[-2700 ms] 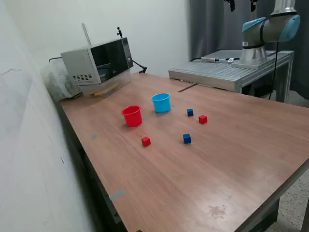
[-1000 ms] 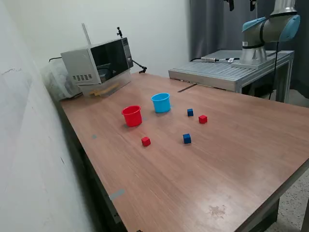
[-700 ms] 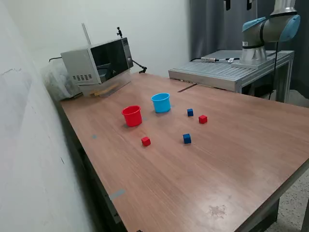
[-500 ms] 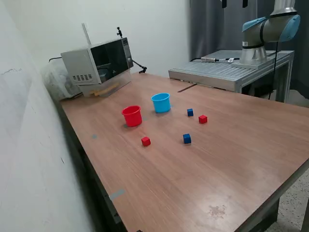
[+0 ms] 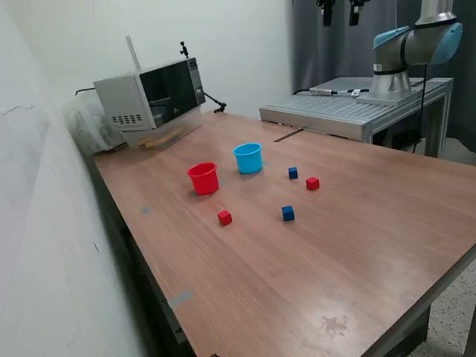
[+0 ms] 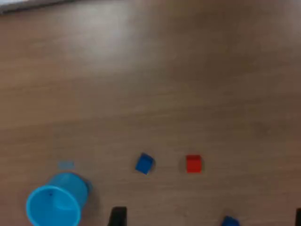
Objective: Place red objects in the red bin, and blue objects in the blue bin.
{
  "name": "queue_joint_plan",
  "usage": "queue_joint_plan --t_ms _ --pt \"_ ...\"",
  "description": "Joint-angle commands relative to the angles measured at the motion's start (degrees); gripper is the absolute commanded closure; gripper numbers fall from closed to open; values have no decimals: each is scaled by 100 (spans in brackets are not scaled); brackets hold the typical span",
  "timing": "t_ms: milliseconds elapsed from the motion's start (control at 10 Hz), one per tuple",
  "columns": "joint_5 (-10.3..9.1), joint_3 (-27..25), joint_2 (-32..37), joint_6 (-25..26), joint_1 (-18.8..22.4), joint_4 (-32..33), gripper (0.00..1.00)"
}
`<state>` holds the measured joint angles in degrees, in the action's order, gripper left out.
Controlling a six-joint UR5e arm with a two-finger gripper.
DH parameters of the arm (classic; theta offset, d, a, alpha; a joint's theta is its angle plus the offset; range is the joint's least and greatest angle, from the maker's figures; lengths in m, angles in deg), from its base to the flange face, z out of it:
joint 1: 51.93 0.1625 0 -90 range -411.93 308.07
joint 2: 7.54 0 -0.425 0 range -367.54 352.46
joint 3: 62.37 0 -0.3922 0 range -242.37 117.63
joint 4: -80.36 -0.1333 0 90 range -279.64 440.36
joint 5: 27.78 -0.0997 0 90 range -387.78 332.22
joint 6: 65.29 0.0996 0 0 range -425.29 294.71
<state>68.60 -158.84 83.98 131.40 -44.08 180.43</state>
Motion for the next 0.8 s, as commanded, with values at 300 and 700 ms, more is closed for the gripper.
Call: queue_joint_plan --t_ms 300,700 --pt "21 -732 -1266 678 -503 1813 0" --pt "21 -1092 -2215 696 -1189 2824 0"
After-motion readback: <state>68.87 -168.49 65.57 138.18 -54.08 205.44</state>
